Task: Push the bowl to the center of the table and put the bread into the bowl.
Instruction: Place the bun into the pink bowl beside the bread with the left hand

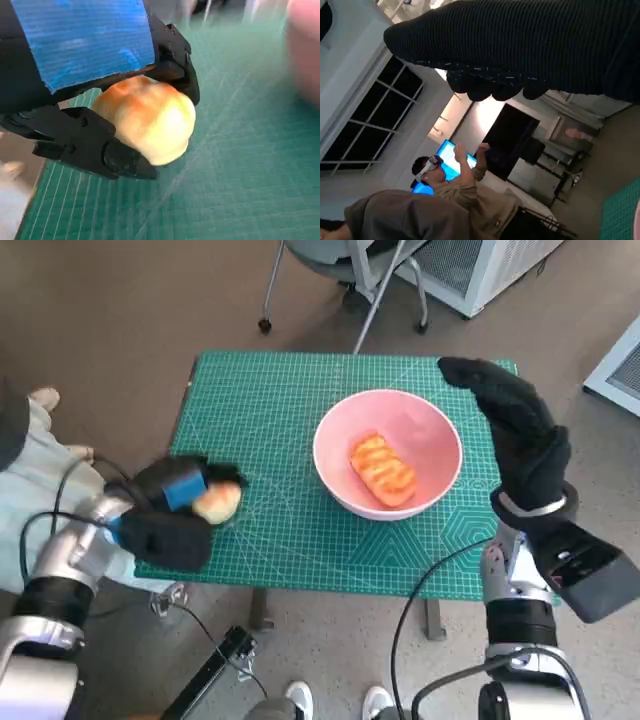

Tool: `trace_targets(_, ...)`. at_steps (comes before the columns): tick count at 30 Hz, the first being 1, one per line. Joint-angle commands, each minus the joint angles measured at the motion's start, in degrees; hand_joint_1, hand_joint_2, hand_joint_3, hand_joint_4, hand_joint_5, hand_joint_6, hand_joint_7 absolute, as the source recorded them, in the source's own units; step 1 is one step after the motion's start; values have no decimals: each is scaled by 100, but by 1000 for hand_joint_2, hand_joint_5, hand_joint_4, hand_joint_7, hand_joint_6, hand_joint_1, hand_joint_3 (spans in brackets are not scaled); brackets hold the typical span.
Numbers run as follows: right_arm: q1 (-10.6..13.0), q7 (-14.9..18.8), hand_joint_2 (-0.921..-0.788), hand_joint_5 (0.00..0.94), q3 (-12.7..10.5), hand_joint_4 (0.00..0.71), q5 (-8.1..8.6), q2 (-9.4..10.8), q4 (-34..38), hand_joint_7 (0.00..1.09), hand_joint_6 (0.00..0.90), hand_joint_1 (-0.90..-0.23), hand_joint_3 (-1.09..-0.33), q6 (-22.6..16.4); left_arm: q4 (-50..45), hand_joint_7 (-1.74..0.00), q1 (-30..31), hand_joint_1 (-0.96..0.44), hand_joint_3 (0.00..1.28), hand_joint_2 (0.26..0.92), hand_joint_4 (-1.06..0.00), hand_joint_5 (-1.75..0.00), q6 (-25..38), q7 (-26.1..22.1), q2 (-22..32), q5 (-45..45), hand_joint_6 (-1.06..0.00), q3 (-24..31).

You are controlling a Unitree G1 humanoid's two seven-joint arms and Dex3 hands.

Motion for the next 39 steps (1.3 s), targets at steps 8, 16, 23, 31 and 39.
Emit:
trace_targets(8,15,31,-921,1,4,340,-24,26,118,889,6,-542,-681,33,-1070,-1067,-1136,2,64,920,-614,-1256,-101,-14,-250,-751,-712,659)
trace_targets(16,20,11,-921,1,17,341,-55,50,98,888,7,-549,-680,-5,-1685,-1111,-1685,2,61,920,-623,-1214,414,-326,-765,-624,-704,371)
trace_targets(23,28,-3,-921,1,15,340,-67,66,92,891,6,-558,-680,-32,-1168,-1089,-2155,2,49,918,-643,-1193,208,-249,-1319,-358,-722,-28)
trace_targets(31,81,-33,-921,1,-1,341,-74,59,52,891,2,-552,-680,-50,405,-1104,-2605,0,80,920,-603,-1265,-566,505,-1958,207,-681,-516)
trace_targets(39,114,-47,-921,2,-52,343,-44,12,27,864,19,-570,-667,-34,1241,-778,-2727,-49,175,835,-224,-583,171,-585,-2373,193,-144,-862)
